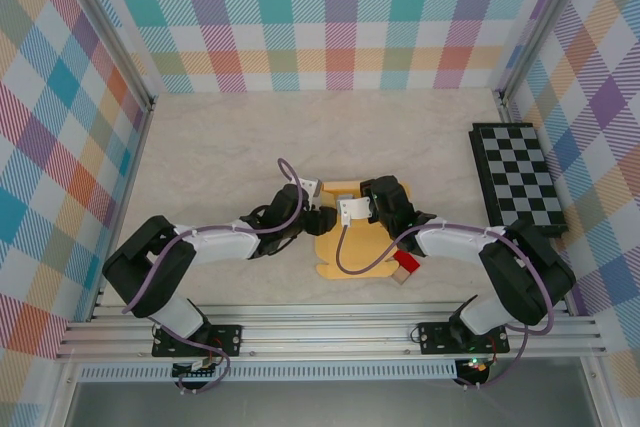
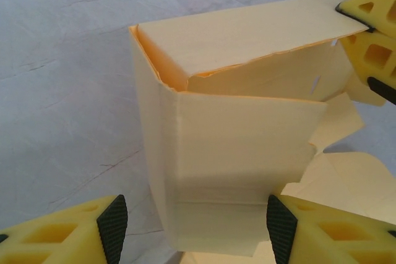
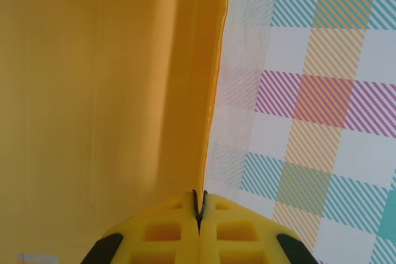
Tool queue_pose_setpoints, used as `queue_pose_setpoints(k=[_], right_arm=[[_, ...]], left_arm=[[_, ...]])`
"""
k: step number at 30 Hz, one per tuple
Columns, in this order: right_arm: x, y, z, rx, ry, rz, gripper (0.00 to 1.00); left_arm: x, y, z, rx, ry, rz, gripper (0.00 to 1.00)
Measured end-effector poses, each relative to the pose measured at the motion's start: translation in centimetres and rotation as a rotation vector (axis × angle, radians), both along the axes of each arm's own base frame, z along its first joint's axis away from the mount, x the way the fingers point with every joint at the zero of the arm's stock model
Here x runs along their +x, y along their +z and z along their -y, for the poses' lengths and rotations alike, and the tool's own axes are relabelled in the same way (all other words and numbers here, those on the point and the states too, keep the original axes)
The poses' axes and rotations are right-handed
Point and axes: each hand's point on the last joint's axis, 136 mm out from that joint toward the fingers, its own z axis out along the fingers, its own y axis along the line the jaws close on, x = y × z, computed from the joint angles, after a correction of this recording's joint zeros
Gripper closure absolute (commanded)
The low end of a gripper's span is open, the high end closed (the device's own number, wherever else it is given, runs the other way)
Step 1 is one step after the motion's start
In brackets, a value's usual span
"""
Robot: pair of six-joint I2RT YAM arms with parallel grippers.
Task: Fold the paper box
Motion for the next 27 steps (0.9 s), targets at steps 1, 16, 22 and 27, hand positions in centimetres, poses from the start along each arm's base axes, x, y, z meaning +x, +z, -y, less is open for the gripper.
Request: queue_pose_setpoints(k=[1,16,22,27], right_arm=[[0.0,-0.1,0.0,0.002,-0.002,-0.004,1.0],[-0.5,0.6,0.1,0.026,-0.004,-0.017,1.0],[-0.5,0.6,0.3,0.025,-0.012,-0.014,1.0],[-0.5,0.6,0.2,0.024,-0.016,-0.013,1.0]], left_arm=[[0.0,0.0,0.0,0.002,-0.004,0.002,0.36],[1.0,-2.6,-0.4,0.141,-0.012,0.028,0.36],[1.8,-2.1,0.3,0.133,0.02,-0.005,0.34],[1.7,-1.2,0.7,0.084,0.039,-0.02,0.34]])
